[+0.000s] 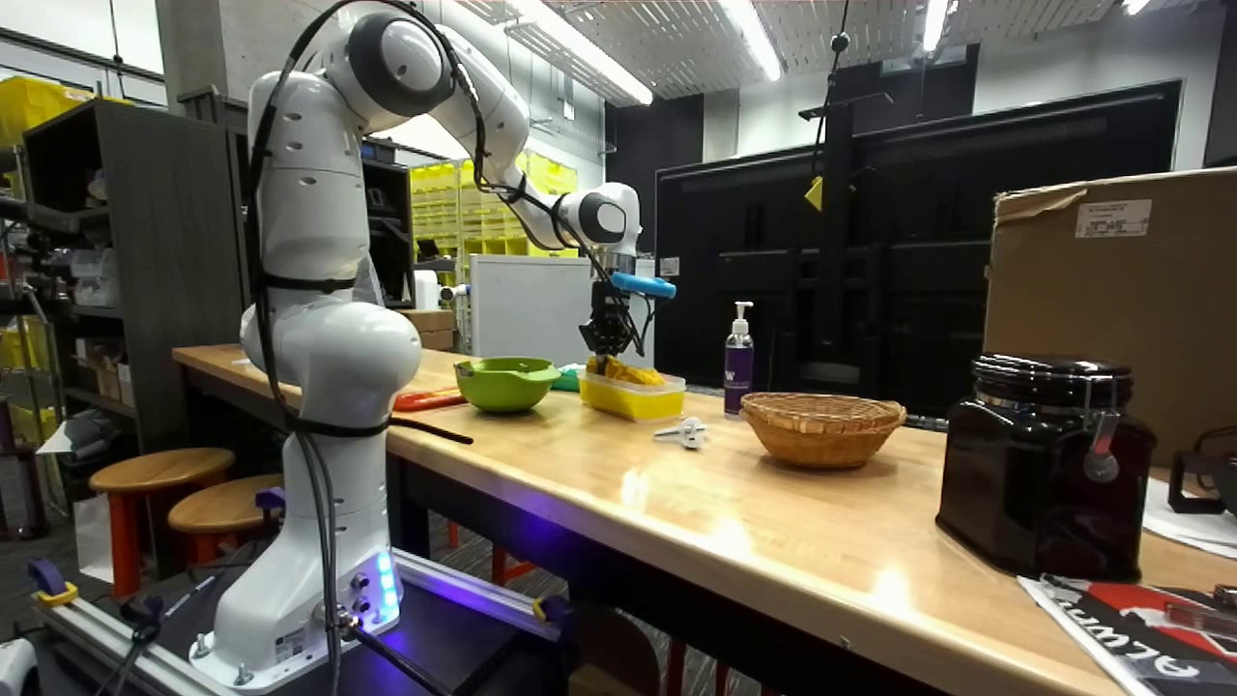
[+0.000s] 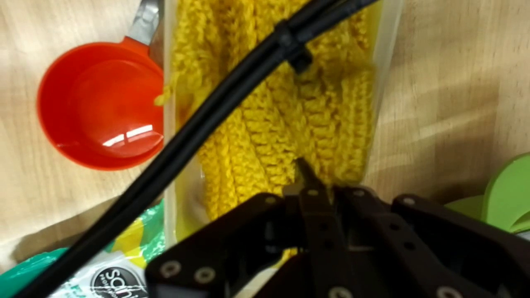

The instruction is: Pick the yellow cloth and wipe the table

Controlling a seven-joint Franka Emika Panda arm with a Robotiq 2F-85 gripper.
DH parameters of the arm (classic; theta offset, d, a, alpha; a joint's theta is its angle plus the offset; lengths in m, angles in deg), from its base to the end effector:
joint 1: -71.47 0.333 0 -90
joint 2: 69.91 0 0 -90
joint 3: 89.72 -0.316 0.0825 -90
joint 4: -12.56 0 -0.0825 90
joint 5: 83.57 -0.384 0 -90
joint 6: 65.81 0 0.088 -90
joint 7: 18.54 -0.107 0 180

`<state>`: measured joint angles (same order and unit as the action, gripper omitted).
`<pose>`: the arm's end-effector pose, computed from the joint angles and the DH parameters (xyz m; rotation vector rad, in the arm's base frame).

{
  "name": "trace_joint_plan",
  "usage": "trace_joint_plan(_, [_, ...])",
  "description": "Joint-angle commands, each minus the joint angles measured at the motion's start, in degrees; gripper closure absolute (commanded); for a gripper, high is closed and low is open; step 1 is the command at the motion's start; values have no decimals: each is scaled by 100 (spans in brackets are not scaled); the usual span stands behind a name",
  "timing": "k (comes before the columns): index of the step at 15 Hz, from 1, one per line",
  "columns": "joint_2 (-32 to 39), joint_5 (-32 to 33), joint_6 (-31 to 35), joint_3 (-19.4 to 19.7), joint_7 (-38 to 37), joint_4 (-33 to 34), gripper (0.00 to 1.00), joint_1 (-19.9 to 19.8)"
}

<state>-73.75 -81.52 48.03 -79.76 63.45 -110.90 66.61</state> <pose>0.4948 -0.1341 0.4199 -2.5482 -1.7236 0.1275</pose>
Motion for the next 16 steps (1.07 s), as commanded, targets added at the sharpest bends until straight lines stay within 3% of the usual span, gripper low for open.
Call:
trace_joint_plan(1, [-160,50,-87,-60,12,3,100,-70])
trace_joint_plan(16, [-1405,624,-657,-131,-475,-207,99,-2])
